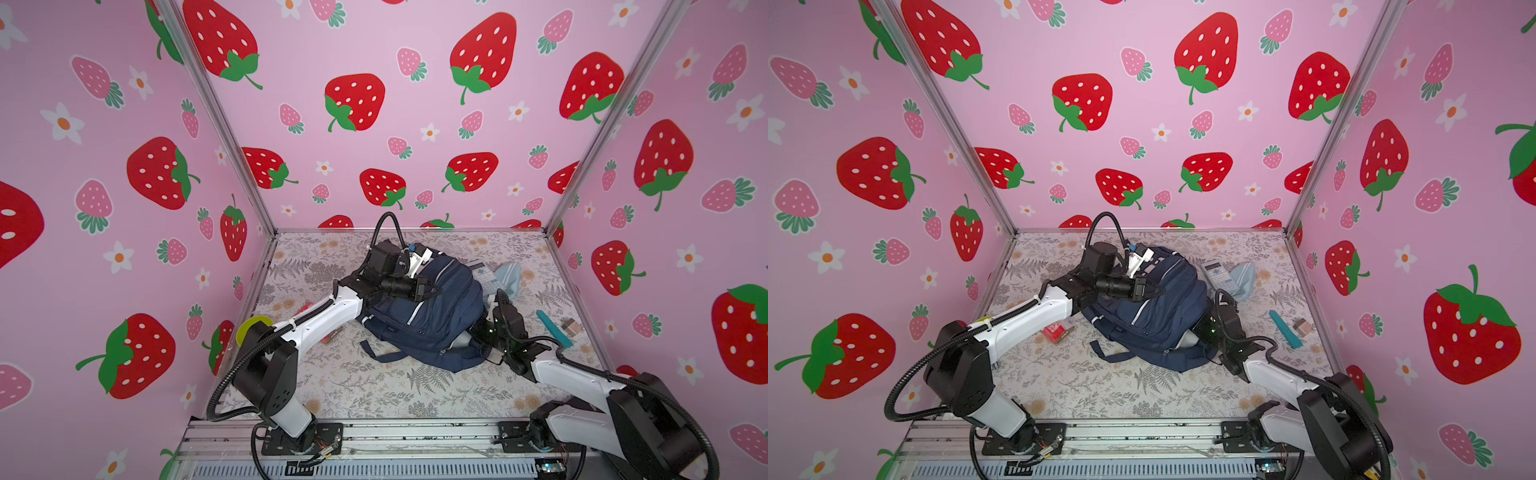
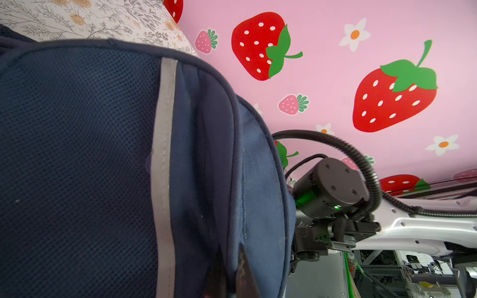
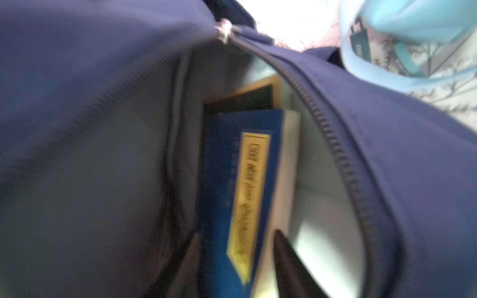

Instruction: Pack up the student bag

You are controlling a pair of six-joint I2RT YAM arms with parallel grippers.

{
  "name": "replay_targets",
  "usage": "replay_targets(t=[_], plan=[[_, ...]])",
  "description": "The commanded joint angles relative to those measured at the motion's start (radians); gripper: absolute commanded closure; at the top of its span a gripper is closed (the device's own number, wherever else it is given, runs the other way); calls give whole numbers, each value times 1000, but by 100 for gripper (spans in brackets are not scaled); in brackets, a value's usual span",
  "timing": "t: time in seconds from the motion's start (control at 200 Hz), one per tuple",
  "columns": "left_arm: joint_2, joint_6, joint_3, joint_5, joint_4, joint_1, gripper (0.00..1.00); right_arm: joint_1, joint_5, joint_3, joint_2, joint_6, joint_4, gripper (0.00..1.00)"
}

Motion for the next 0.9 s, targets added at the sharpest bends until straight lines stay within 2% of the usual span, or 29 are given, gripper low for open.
replay_targets(t=[0.0, 0.165, 0.405, 0.46, 0.53, 0.605, 0.665, 0.895], plan=[[-14, -6, 32, 100, 187, 5, 100, 10, -14, 26, 85, 2, 68, 59], [4, 2, 31, 113, 183, 5, 100, 42, -51, 95, 203, 21, 166, 65], [50, -12, 26, 131, 201, 6, 100, 107, -46, 190, 305, 35, 188, 69], [54, -11, 22, 134, 201, 5, 100, 104, -48, 172, 314, 47, 217, 65], [57, -4, 15, 131, 193, 5, 100, 88, -56, 149, 300, 42, 213, 54], [54, 12, 8, 110, 165, 8, 100, 59, -52, 116, 237, 15, 150, 46], [54, 20, 8, 96, 145, 12, 100, 33, -35, 105, 162, -43, 26, 41], [56, 36, 9, 31, 108, 31, 100, -5, 65, 114, -171, -245, -446, 38]])
